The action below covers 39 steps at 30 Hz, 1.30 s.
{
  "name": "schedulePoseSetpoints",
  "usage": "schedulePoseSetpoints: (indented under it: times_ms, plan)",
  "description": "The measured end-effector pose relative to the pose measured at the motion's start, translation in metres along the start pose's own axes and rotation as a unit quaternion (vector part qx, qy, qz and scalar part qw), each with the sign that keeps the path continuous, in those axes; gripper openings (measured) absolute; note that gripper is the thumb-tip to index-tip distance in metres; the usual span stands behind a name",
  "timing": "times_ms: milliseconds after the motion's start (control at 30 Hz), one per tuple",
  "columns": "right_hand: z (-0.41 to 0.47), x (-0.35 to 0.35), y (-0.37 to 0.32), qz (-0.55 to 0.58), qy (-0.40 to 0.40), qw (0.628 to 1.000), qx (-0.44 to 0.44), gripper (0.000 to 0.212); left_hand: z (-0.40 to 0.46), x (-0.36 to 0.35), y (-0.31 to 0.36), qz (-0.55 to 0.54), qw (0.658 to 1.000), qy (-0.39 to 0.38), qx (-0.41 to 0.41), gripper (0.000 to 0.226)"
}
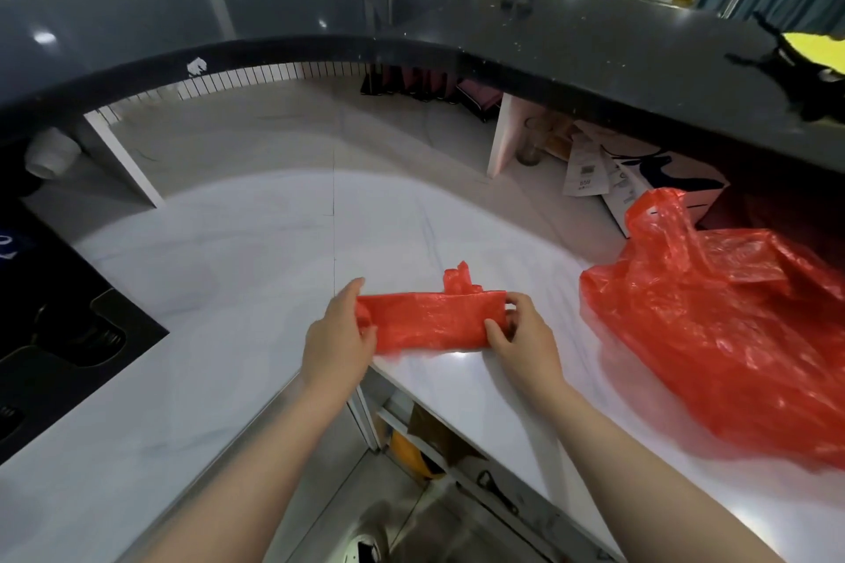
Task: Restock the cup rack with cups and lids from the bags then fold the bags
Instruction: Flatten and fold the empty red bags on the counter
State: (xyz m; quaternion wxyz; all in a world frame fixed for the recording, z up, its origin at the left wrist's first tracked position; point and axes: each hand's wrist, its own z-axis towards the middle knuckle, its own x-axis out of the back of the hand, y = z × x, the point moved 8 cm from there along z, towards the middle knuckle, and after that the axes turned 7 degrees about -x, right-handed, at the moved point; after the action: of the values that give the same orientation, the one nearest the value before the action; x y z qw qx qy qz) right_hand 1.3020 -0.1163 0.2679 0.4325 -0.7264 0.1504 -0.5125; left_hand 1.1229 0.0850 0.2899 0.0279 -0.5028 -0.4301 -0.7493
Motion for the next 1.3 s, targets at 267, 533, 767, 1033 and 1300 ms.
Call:
schedulePoseSetpoints:
  times_ms: [267,533,767,1033,1300]
  plan:
    - [0.005,-0.008,0.002,-0.098,0.006,0.995,0.011,0.044,-0.02,-0.074,0.053,0.197,0.934,-0.193,-0.228,0.063]
    - [-0.019,-0.018,-0.028,-0.24,0.025,0.952,0.189,0.057,-0.021,-0.083,0.04,0.223,0.931,-0.199,-0.209,0.069]
    - [-0.002,-0.039,-0.011,-0.312,-0.069,0.937,0.142,0.051,-0.011,-0.08,0.039,0.227,0.926,-0.203,-0.223,0.074]
    - [-0.004,-0.036,-0.016,-0.275,-0.056,0.953,0.114,0.061,0.003,-0.078,0.036,0.196,0.932,-0.207,-0.225,0.065]
    - [-0.011,-0.025,-0.021,-0.193,-0.055,0.971,0.128,0.07,0.008,-0.064,0.037,0.147,0.938,-0.216,-0.226,0.065]
